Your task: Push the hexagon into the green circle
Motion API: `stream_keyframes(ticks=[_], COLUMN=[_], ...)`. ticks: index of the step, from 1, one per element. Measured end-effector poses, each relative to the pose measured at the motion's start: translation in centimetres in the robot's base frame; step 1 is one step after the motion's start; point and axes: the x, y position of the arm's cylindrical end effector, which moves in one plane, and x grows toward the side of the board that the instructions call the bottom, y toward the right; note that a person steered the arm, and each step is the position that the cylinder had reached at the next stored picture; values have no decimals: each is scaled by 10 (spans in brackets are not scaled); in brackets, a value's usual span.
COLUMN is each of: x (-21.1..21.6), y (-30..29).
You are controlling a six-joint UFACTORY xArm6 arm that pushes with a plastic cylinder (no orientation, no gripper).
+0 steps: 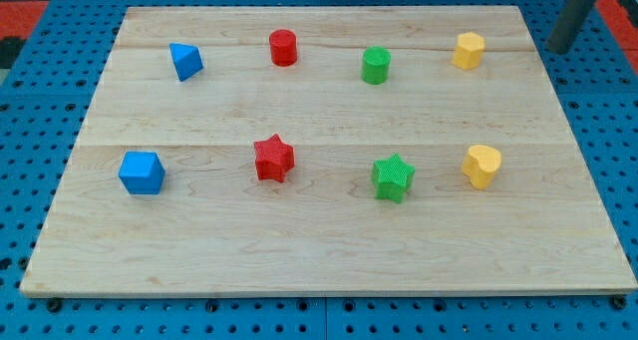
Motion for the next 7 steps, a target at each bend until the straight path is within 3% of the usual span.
stream_keyframes(ticks=[1,2,4,7], x=[-36,-45,-33,-15], y=[-2,-42,-155,-70])
